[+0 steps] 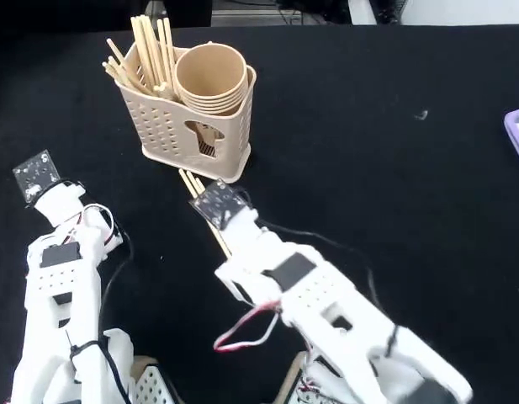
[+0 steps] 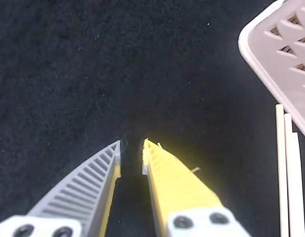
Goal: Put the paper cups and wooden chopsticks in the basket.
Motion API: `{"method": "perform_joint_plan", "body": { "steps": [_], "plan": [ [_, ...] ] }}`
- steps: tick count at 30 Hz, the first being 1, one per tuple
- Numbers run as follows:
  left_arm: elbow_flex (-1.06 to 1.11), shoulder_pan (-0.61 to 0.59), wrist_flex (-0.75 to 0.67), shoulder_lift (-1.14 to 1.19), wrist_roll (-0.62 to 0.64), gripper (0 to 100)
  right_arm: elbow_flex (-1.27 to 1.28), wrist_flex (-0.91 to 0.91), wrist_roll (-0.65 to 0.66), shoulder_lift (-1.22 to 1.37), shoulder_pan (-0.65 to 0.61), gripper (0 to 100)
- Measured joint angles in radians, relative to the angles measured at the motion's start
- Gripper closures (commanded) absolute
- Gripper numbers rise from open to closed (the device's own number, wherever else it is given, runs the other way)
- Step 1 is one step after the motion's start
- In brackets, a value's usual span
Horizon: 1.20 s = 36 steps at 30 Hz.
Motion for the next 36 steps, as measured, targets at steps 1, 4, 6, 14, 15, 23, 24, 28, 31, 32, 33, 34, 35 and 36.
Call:
{"method": "perform_joint_plan", "body": {
  "steps": [1,4,6,14,15,23,24,28,31,32,33,34,35,36],
  "plan": [
    [0.0,0.0,0.0,0.0,0.002,92,-0.018,-0.002,0.0,0.043,0.0,78.2],
    [0.0,0.0,0.0,0.0,0.003,92,-0.08,-0.003,0.0,0.155,0.002,78.2],
    [0.0,-0.015,0.0,0.0,0.003,92,-0.118,-0.011,-0.005,0.219,0.002,78.2],
    [0.0,-0.071,0.0,0.0,0.003,92,-0.213,-0.066,-0.063,0.442,-0.032,78.6],
    [0.0,-0.071,0.0,0.0,0.003,92,-0.226,-0.066,-0.064,0.463,-0.046,78.6],
    [0.0,-0.071,0.0,0.0,0.003,92,-0.311,-0.017,-0.015,0.566,-0.068,99.0],
    [0.0,-0.071,0.0,0.0,0.003,92,-0.316,-0.014,0.012,0.566,-0.068,97.7],
    [0.0,-0.072,0.0,0.0,0.003,92,-0.319,0.021,0.064,0.569,-0.072,98.8],
    [0.0,-0.077,0.0,0.0,0.003,92,-0.324,0.06,0.074,0.569,-0.072,98.8],
    [0.0,-0.077,0.0,0.0,0.003,92,-0.325,0.071,0.078,0.569,-0.069,98.8],
    [0.0,-0.077,0.0,0.0,0.003,92,-0.327,0.08,0.091,0.568,-0.06,98.8],
    [0.0,-0.077,0.0,0.0,0.003,92,-0.327,0.089,0.11,0.565,-0.046,98.8],
    [0.0,-0.077,0.0,0.0,0.003,92,-0.325,0.103,0.13,0.56,-0.031,98.8],
    [0.0,-0.077,0.0,0.0,0.003,92,-0.324,0.12,0.152,0.543,-0.011,98.8]
  ]
}}
